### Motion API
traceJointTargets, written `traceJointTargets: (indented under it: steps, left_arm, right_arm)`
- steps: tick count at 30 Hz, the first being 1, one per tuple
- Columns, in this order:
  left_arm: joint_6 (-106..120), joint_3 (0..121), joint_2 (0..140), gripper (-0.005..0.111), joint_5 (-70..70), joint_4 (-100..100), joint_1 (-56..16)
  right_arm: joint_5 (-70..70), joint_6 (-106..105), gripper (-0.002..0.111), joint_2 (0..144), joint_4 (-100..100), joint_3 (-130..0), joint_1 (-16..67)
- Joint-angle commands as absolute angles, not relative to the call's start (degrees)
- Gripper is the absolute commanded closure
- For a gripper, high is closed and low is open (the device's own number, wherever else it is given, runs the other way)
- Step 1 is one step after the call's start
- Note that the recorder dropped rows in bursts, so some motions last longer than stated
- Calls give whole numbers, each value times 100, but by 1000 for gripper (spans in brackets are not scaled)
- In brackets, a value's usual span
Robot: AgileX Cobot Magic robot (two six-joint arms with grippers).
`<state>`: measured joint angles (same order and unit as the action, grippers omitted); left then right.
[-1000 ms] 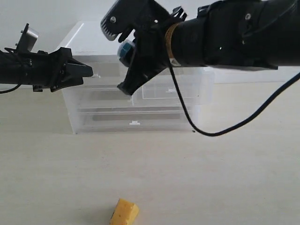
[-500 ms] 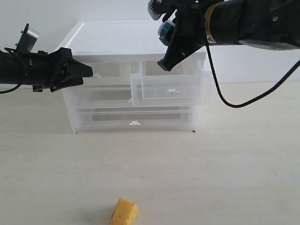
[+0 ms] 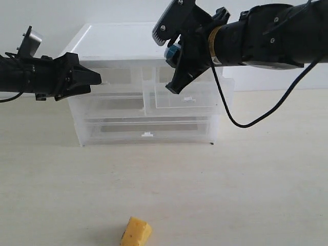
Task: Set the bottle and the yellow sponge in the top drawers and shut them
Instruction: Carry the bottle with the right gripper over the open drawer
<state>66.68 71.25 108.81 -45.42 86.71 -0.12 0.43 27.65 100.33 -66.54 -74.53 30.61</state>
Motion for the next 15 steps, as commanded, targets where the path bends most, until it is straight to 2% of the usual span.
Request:
traceJointTargets:
  steps: [1,3,4,15]
  left_arm:
    - [6731,7199,10884,59,-4190,8841,13]
    - [6731,7199,10884,59,-4180,8841,13]
    - [6731,7199,10884,59,-4180,8841,13]
    - [6731,7199,10884,59,-4180,8841,13]
  right_arm:
    - [0,2813,70,10010,-6655,-7490,3025]
    - [0,2849,59,10010,-6655,-7490,3025]
    - [0,2875,57,10010,-6655,-7490,3025]
    - [113,3125,57,9946,-6632,-7490,3025]
